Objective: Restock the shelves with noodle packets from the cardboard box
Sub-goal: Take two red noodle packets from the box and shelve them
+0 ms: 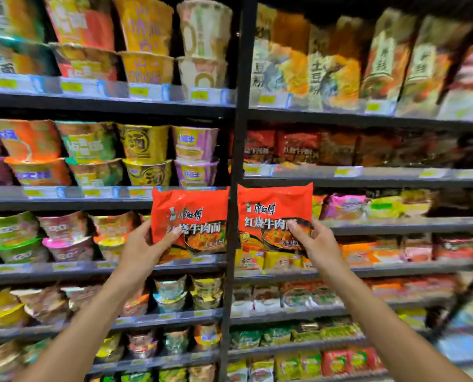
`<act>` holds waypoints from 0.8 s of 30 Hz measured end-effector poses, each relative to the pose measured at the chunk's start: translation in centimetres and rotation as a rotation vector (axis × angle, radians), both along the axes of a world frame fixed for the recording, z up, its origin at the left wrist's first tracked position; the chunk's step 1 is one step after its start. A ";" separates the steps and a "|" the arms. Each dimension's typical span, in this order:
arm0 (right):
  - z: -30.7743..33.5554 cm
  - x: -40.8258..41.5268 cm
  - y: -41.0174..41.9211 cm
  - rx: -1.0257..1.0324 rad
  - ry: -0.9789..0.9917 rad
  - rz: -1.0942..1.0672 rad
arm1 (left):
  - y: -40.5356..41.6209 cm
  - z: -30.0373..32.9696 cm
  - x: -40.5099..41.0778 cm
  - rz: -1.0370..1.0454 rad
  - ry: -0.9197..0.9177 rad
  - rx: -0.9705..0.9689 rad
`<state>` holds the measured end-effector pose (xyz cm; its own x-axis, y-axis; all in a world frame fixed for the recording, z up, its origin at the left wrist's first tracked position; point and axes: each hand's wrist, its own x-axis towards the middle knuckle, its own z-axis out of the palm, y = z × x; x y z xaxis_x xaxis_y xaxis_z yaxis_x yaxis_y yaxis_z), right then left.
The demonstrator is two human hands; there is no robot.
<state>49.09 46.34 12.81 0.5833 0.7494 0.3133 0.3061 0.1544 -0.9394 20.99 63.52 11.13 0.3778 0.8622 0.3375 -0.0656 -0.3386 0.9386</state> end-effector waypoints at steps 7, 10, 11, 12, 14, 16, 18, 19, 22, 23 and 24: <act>2.1 11.4 -6.1 0.057 -0.024 -0.104 | -3.3 2.8 12.9 -0.086 -0.037 0.031; 3.0 14.1 -7.3 0.081 -0.025 -0.125 | -4.3 4.2 16.0 -0.104 -0.054 0.046; 3.2 14.8 -7.4 0.084 -0.033 -0.135 | -4.5 4.7 16.7 -0.113 -0.056 0.054; 3.3 15.4 -7.5 0.086 -0.040 -0.141 | -4.6 5.1 17.3 -0.121 -0.051 0.060; 3.7 16.3 -7.3 0.087 -0.055 -0.144 | -4.5 5.8 18.0 -0.124 -0.045 0.069; 3.9 17.1 -6.9 0.084 -0.082 -0.140 | -4.0 6.5 18.6 -0.124 -0.034 0.081; 3.8 18.0 -6.3 0.080 -0.083 -0.128 | -3.4 7.0 19.4 -0.111 -0.023 0.093; 3.8 18.4 -5.9 0.085 -0.075 -0.121 | -3.0 7.1 19.8 -0.104 -0.022 0.103; 4.0 19.8 -4.6 0.100 -0.062 -0.106 | -2.1 7.3 21.2 -0.078 -0.025 0.156; 4.0 20.2 -4.2 0.104 -0.065 -0.101 | -1.7 7.4 21.7 -0.067 -0.025 0.181; 4.1 20.7 -3.8 0.109 -0.067 -0.096 | -1.4 7.5 22.1 -0.056 -0.029 0.203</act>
